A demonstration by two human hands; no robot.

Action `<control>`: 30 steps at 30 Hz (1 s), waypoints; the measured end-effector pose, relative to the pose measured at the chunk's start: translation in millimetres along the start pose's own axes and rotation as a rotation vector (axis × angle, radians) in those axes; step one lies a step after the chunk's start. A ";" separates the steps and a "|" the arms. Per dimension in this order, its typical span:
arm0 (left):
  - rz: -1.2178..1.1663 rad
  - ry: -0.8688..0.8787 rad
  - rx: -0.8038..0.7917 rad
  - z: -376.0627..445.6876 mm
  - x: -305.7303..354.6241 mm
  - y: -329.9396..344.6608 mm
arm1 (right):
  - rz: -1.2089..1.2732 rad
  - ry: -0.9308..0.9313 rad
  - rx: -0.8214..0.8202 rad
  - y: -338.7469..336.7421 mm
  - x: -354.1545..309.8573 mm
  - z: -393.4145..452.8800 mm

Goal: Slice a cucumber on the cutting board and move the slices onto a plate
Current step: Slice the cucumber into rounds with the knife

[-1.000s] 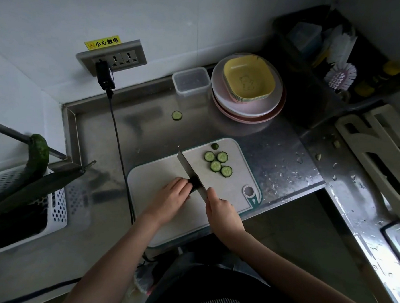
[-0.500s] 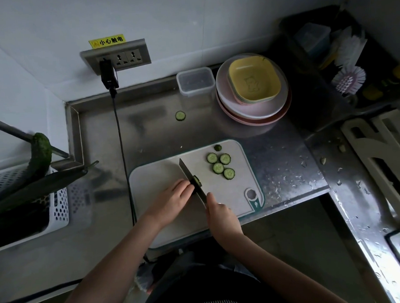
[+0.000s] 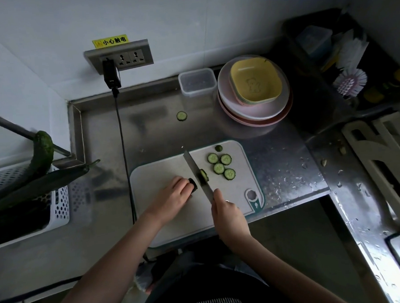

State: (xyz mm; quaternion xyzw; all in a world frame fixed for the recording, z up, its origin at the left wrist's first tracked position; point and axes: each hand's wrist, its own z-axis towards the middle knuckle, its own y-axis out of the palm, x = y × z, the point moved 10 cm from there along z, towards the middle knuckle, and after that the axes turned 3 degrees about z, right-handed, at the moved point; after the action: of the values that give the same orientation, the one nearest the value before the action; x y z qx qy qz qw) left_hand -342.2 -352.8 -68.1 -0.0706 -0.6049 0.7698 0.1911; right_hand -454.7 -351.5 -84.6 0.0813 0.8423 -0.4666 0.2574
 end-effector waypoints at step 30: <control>-0.086 -0.086 -0.014 -1.1 -9.4 -0.9 | -0.027 -0.030 -0.016 15.4 -10.9 8.2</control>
State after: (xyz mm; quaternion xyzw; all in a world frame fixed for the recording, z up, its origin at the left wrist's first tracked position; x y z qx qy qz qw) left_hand -333.1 -355.2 -68.7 -0.0126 -0.6203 0.7590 0.1974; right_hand -436.7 -348.6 -94.1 0.0609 0.8430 -0.4646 0.2641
